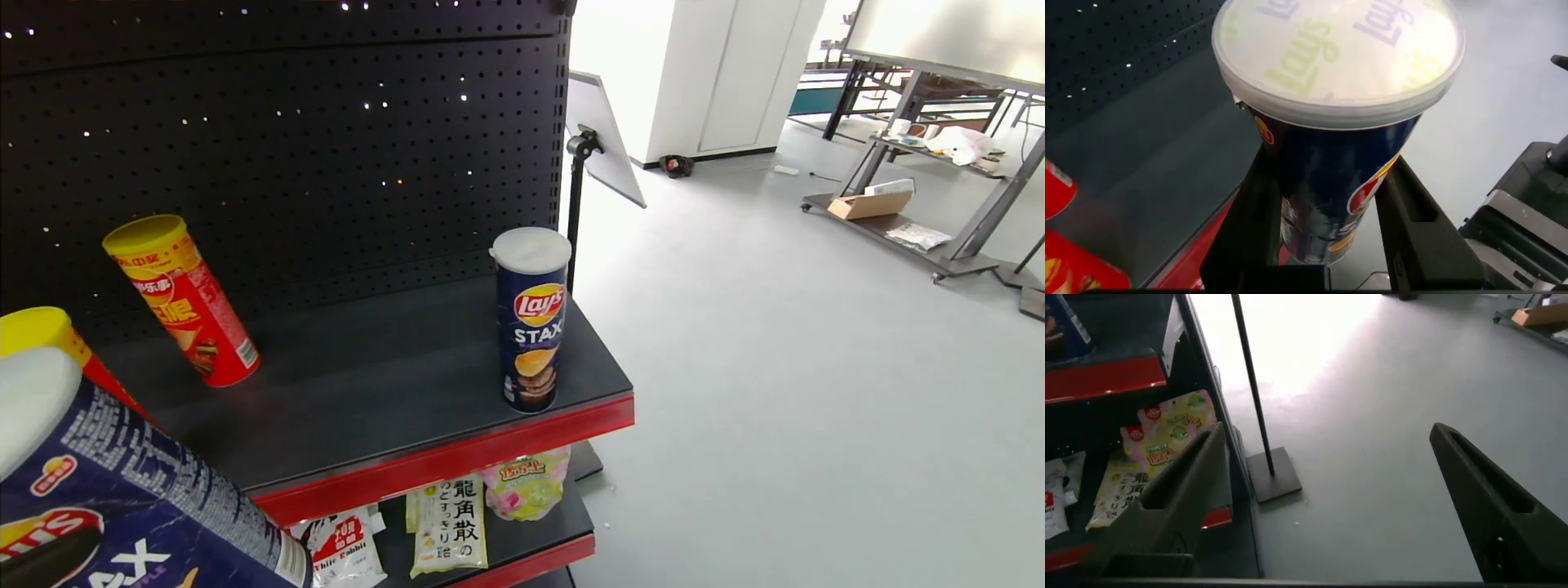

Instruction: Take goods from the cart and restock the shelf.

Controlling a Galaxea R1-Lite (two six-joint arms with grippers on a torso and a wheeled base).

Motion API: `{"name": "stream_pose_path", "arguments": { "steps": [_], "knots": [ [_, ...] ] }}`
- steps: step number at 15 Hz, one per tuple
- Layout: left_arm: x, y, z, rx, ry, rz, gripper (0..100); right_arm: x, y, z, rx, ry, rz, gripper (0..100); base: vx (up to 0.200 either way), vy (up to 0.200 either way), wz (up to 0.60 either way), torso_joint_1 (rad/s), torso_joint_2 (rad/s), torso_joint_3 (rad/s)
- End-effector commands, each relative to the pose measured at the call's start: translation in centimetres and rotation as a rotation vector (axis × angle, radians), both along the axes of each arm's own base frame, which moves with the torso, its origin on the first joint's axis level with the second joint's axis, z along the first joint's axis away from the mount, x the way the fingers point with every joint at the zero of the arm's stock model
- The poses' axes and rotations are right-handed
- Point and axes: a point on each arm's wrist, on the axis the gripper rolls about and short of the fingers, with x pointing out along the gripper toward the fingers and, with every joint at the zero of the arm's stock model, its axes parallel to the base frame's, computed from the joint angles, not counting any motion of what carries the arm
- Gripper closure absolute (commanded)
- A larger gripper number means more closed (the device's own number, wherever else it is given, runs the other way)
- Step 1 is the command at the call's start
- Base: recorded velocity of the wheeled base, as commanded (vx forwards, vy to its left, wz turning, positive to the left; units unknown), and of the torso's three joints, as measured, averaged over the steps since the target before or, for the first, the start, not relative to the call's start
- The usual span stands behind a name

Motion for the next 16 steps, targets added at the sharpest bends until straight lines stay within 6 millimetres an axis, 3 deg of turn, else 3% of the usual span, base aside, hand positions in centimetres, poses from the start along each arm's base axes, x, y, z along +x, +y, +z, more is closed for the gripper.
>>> {"name": "stream_pose_path", "arguments": {
  "steps": [1, 4, 11, 13, 16],
  "knots": [
    [0.0, 0.0, 0.0, 0.0, 0.002, 0.001, 100, 0.0, 0.0, 0.1, 0.0, -0.001, 0.001, 0, 0.0, 0.0, 0.0, 0.0, 0.0, 0.0],
    [1.0, -0.1, 0.1, 0.004, 0.031, 0.0, 100, 0.0, 0.0, 0.0, 0.003, 0.001, -0.001, 0, 0.0, 0.0, 0.0, 0.0, 0.0, 0.0],
    [8.8, -1.7, 0.2, 0.016, 0.074, -0.08, 100, 0.0, 0.0, 0.0, 0.003, 0.001, -0.001, 0, 0.0, 0.0, 0.0, 0.0, 0.0, 0.0],
    [11.3, -2.5, 0.9, 0.02, 0.088, -0.094, 100, 0.0, 0.0, 0.0, 0.003, 0.001, -0.001, 0, 0.0, 0.0, 0.0, 0.0, 0.0, 0.0],
    [13.4, -3.0, 2.4, 0.027, 0.066, -0.069, 100, 0.0, 0.0, 0.0, 0.003, 0.001, -0.001, 0, 0.0, 0.0, 0.0, 0.0, 0.0, 0.0]
  ]
}}
